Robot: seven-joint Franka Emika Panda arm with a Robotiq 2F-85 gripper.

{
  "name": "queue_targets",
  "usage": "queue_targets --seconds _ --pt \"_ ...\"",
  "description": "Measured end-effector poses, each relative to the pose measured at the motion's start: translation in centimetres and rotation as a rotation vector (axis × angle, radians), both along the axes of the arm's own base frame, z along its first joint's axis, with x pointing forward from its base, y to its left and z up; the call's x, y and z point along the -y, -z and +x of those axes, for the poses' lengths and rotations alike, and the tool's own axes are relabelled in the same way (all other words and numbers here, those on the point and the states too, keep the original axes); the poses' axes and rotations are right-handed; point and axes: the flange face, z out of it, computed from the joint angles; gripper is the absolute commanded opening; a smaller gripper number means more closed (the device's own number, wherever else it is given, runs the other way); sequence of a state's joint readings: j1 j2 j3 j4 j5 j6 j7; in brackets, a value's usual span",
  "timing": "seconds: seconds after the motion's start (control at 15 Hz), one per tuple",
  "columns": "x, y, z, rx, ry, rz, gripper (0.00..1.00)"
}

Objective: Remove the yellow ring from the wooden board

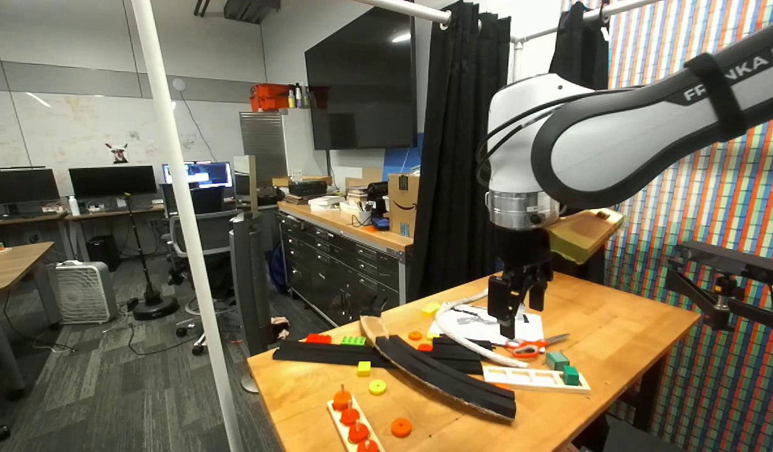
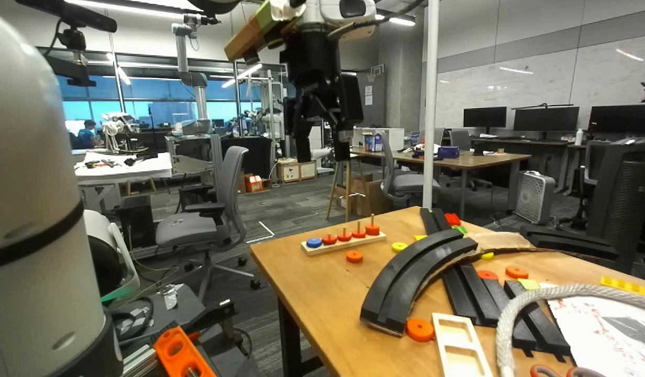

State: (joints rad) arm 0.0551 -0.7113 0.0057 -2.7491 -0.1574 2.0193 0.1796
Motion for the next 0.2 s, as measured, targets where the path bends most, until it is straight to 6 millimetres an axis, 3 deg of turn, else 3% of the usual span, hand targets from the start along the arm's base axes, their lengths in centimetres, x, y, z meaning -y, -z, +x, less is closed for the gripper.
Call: queue_targets --seconds 0.2 --pt "0.03 -1.21 -0.82 0.006 -0.036 0.025 1.0"
